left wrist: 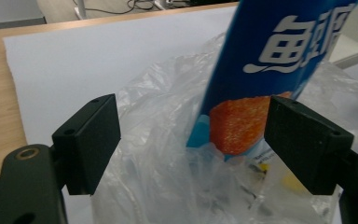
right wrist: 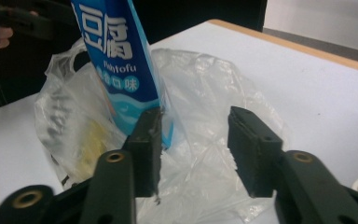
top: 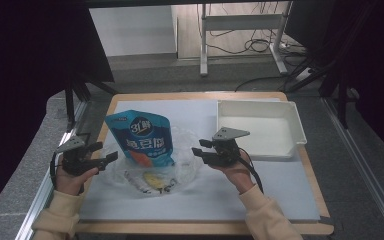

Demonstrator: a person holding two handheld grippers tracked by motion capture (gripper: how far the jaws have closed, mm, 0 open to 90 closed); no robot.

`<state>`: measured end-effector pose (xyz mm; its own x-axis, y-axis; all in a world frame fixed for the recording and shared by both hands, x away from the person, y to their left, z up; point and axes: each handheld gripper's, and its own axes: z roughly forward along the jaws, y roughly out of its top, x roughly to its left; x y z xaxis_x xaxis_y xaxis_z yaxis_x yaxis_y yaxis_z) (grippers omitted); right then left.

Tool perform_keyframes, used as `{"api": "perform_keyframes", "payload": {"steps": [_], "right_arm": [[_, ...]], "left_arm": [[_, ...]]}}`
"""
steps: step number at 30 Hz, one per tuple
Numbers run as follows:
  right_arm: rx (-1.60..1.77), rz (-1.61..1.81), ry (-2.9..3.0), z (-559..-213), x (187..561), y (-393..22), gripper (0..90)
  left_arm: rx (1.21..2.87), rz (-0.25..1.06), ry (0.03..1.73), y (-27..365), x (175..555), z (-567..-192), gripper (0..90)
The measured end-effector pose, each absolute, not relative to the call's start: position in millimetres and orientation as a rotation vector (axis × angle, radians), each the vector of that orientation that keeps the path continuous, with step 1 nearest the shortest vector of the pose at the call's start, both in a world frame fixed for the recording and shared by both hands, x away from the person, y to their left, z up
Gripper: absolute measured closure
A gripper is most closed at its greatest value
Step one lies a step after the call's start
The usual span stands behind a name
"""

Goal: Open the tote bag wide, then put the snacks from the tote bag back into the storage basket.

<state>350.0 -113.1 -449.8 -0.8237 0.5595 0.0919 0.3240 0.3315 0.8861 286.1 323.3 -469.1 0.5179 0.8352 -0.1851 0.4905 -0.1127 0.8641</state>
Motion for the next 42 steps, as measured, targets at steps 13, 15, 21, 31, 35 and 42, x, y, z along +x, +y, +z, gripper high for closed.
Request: {"api": "perform_keyframes", "payload": {"steps": [13,15,21,31,35,42], "right_arm": [[0.823,1.527,2.305,-440,351,-120,44.9],[0.824,1.533,2.294,-438,350,-120,44.9],[0.817,1.563,2.273,-432,348,-116,45.0],[0.778,1.601,2.283,-423,347,-95,46.1],[0.751,1.641,2.268,-419,349,-87,47.7],[0.692,1.652,2.287,-411,347,-69,48.8]], "left_arm": [[1.778,0.425,1.066,315,282,-463,18.5],[1.774,0.425,1.072,315,282,-463,18.5],[1.78,0.419,1.073,312,284,-464,18.5],[1.787,0.419,1.071,310,287,-466,18.5],[1.792,0.418,1.075,308,287,-467,18.5],[1.793,0.413,1.087,308,289,-468,18.5]]}}
